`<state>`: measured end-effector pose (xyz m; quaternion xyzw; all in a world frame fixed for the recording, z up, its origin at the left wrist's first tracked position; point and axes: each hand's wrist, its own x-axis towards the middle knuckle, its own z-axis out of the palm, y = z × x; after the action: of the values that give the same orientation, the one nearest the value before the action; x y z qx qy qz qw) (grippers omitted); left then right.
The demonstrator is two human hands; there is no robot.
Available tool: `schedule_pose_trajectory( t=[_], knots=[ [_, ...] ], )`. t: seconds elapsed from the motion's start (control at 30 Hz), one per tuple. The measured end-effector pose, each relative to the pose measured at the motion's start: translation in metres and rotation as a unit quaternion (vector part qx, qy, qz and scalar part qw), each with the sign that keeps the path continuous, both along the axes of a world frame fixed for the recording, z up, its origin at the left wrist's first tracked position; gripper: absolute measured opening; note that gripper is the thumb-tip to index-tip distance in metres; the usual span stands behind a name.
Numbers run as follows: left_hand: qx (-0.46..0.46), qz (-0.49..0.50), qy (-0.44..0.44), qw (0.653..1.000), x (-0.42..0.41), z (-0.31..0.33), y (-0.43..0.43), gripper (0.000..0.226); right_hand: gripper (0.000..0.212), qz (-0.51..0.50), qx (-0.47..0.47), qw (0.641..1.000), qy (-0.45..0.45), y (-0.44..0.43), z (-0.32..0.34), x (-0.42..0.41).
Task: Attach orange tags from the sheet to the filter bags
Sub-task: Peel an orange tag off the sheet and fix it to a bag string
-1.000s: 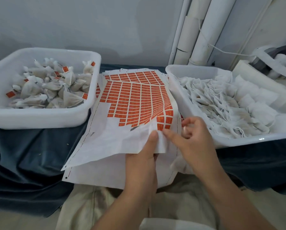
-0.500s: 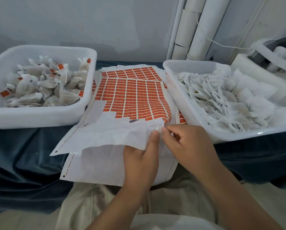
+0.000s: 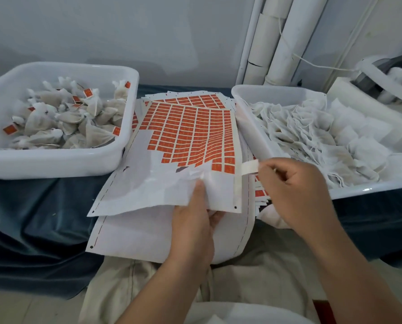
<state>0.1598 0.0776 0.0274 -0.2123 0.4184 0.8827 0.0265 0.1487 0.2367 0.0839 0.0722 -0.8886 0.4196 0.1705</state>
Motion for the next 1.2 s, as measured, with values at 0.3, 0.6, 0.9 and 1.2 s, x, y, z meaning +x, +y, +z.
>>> schedule_pose_trajectory(
  t=[0.3, 0.6, 0.9, 1.2],
  knots=[
    [-0.035, -0.506, 0.051, 0.86, 0.008, 0.026, -0.016, 0.078, 0.037, 0.077, -0.327, 0.939, -0.068, -0.005, 0.015, 0.01],
    [-0.046, -0.108, 0.129, 0.985, 0.017, 0.042, -0.017, 0.013, 0.029, 0.093, -0.37, 0.911, -0.158, -0.032, 0.002, 0.015],
    [-0.222, -0.004, 0.186, 0.957, 0.009, 0.041, -0.031, 0.013, 0.037, 0.156, -0.285, 0.929, -0.178, -0.023, 0.009, 0.015],
    [-0.158, -0.182, 0.165, 0.957, 0.003, 0.029, -0.03, 0.017, 0.024, 0.184, 0.0, 0.981, -0.056, -0.035, 0.022, 0.04]
  ],
)
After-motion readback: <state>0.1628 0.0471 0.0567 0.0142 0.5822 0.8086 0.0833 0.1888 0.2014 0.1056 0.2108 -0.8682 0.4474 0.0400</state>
